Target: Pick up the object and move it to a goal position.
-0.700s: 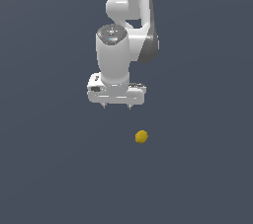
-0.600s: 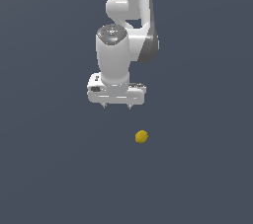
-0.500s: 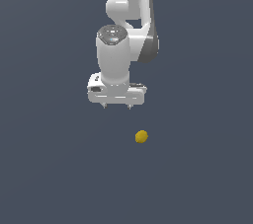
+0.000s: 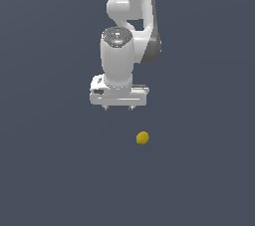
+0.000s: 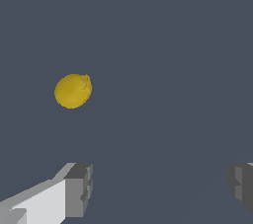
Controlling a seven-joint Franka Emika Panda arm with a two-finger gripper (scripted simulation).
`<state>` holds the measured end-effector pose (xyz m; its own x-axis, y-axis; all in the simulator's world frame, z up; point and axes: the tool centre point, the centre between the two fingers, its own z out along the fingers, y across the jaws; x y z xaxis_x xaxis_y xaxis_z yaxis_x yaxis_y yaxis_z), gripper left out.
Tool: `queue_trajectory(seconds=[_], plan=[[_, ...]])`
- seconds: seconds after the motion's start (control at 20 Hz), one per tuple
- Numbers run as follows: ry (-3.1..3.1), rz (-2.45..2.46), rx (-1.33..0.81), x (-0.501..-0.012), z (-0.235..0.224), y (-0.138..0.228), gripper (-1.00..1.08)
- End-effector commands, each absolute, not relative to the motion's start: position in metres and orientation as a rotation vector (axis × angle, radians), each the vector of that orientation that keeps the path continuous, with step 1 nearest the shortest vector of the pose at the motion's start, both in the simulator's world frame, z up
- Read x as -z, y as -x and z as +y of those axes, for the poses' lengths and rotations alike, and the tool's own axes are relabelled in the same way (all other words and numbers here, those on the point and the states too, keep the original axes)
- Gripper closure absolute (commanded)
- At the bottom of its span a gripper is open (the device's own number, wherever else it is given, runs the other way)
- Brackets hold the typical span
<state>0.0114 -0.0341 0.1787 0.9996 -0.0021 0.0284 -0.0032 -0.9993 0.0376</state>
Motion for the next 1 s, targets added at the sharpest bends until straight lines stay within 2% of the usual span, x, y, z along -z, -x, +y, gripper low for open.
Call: queue_trajectory(seconds=[0.0,0.4,0.95], plan=[[-3.103,-0.003,-0.044,-0.178,-0.033,-0.012,-0.92],[-3.109,0.000,-0.036,-0.160,-0.014,-0.029,-0.92],[-3.130,0.000,-0.012,-0.104,0.045,-0.064,-0.92]])
